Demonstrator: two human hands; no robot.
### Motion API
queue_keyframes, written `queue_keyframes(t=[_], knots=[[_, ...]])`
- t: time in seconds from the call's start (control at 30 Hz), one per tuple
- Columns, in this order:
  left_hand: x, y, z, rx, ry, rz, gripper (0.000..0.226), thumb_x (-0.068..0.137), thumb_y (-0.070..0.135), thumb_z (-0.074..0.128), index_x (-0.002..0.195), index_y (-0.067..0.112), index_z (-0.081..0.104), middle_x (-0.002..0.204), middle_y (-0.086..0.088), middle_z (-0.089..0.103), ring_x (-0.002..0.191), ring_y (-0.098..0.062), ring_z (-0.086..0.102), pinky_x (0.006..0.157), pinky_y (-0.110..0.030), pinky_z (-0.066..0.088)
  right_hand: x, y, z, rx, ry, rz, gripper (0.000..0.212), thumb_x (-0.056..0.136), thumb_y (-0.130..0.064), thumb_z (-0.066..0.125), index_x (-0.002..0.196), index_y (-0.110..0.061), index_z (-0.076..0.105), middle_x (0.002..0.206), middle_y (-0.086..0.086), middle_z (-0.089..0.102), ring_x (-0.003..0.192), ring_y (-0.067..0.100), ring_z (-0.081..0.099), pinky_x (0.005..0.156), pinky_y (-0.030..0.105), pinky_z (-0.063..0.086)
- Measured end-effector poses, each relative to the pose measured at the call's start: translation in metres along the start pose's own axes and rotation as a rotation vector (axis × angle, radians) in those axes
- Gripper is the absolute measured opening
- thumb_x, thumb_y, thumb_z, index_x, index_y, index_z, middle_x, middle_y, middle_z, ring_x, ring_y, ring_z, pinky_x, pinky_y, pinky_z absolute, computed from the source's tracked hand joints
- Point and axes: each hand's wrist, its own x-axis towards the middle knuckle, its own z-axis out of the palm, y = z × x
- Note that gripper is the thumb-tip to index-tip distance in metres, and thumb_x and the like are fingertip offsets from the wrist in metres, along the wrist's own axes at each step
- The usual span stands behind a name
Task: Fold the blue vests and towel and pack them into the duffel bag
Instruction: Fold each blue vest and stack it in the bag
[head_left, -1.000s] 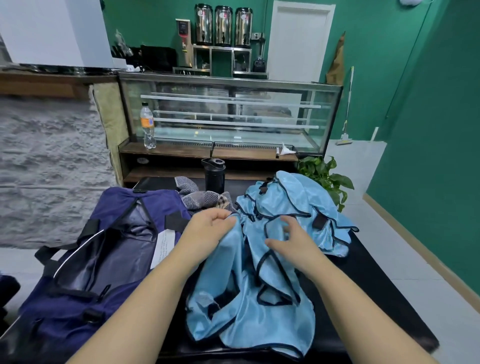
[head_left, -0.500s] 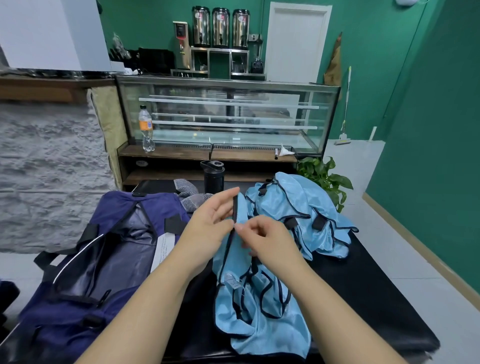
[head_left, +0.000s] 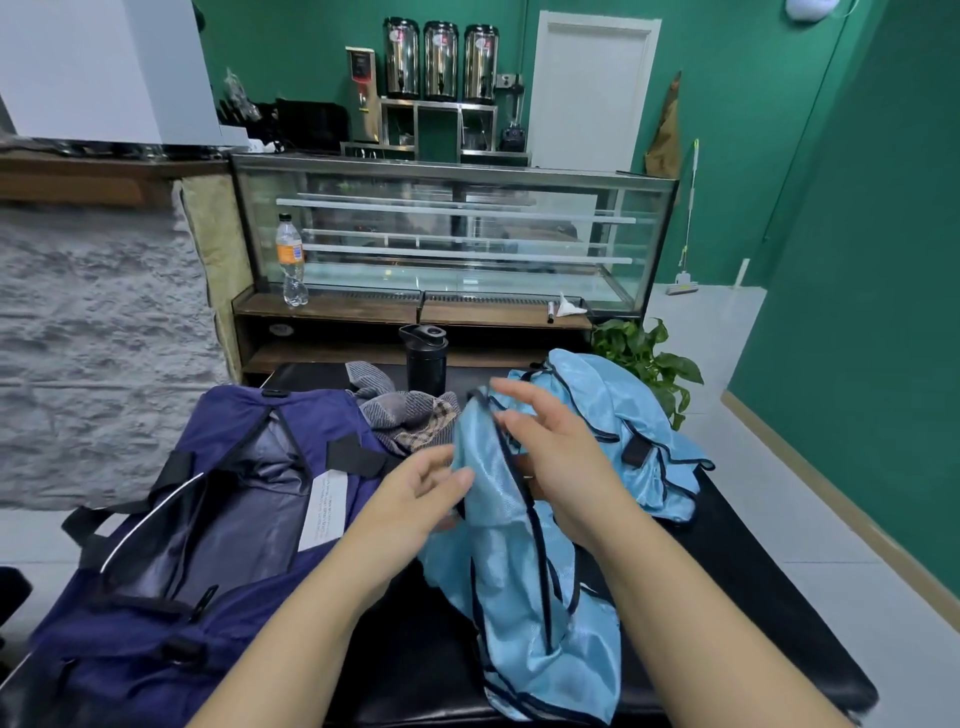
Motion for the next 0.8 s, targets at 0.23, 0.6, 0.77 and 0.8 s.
queue_keyframes(t=[0.23, 0.6, 0.77, 0.8], knots=[[-0.010, -0.020, 0.013, 0.016, 0.008, -0.084, 0.018, 0.092, 0.023, 0.059, 0.078, 0.014, 0.064, 0.079, -0.009, 0.061, 0.076, -0.020, 0.050, 0.067, -0.034, 0.040, 0.002, 0.001, 0.003, 0.204, -0.159, 0.111, 0.042, 0.095, -0.006, 0.054, 0.131, -0.028, 0.047, 0.117, -0.008, 0.066, 0.064, 0.003, 0.059, 0.062, 0.016, 0.050], [0.000, 0.008, 0.005, 0.270, 0.380, 0.138, 0.031, 0.095, 0.026, 0.055, 0.075, 0.002, 0.051, 0.060, 0.003, 0.039, 0.052, -0.006, 0.032, 0.047, -0.016, 0.028, -0.017, 0.017, -0.007, -0.058, -0.290, 0.136, 0.047, 0.090, -0.014, 0.065, 0.130, -0.031, 0.047, 0.064, -0.012, 0.066, 0.063, 0.003, 0.064, 0.061, 0.012, 0.047], [0.001, 0.007, -0.004, 0.314, 0.486, 0.133, 0.014, 0.094, 0.020, 0.056, 0.082, 0.014, 0.059, 0.066, 0.000, 0.045, 0.054, -0.006, 0.039, 0.050, -0.012, 0.033, -0.008, 0.013, -0.009, 0.074, -0.152, 0.029, 0.018, 0.093, -0.017, 0.061, 0.101, -0.031, 0.069, 0.090, 0.012, 0.063, 0.082, 0.023, 0.060, 0.082, 0.035, 0.050], [0.000, 0.007, -0.003, 0.318, 0.496, 0.106, 0.012, 0.094, 0.023, 0.056, 0.083, 0.017, 0.057, 0.065, 0.001, 0.046, 0.054, -0.008, 0.041, 0.050, -0.013, 0.034, -0.006, 0.012, -0.010, 0.063, -0.122, 0.015, 0.017, 0.093, -0.019, 0.061, 0.093, -0.033, 0.071, 0.093, 0.017, 0.061, 0.084, 0.029, 0.059, 0.087, 0.039, 0.049]])
